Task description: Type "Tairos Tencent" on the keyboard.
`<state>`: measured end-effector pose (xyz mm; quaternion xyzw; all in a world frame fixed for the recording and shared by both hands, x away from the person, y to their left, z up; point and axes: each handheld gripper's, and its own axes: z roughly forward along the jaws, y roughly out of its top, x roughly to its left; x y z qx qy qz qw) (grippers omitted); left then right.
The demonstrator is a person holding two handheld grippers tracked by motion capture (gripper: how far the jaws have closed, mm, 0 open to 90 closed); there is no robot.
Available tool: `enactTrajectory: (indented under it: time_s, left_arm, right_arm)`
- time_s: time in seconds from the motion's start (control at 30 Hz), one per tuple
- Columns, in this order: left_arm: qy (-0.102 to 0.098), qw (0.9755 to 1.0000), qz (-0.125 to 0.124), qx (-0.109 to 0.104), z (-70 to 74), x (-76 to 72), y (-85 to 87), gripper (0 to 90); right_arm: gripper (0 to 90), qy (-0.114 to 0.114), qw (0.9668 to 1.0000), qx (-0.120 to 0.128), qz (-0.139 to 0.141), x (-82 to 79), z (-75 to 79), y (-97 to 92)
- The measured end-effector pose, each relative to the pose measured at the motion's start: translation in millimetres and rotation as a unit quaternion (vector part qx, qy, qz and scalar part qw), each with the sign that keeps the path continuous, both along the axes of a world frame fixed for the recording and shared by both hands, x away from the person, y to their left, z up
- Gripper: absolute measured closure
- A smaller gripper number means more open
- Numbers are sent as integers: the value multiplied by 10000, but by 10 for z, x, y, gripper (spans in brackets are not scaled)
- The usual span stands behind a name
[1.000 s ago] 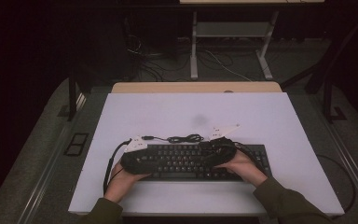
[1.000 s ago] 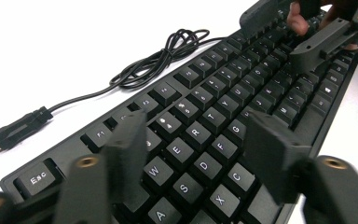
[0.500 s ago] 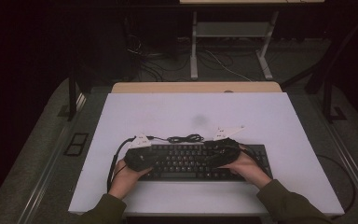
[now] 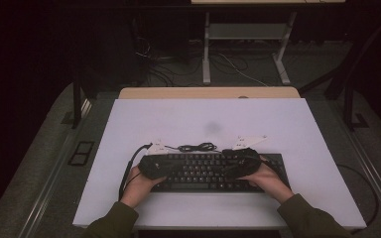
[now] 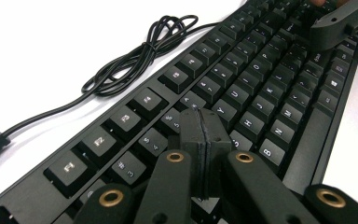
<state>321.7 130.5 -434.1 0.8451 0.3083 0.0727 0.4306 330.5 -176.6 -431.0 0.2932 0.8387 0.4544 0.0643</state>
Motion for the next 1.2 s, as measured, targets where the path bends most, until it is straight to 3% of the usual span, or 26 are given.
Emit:
enactTrajectory:
  time_s: [1.2]
  left_arm:
    - [217, 9996, -12, 162, -26, 24, -21, 894]
  right_arm:
    - [227, -45, 10000, -21, -34, -9, 8, -17]
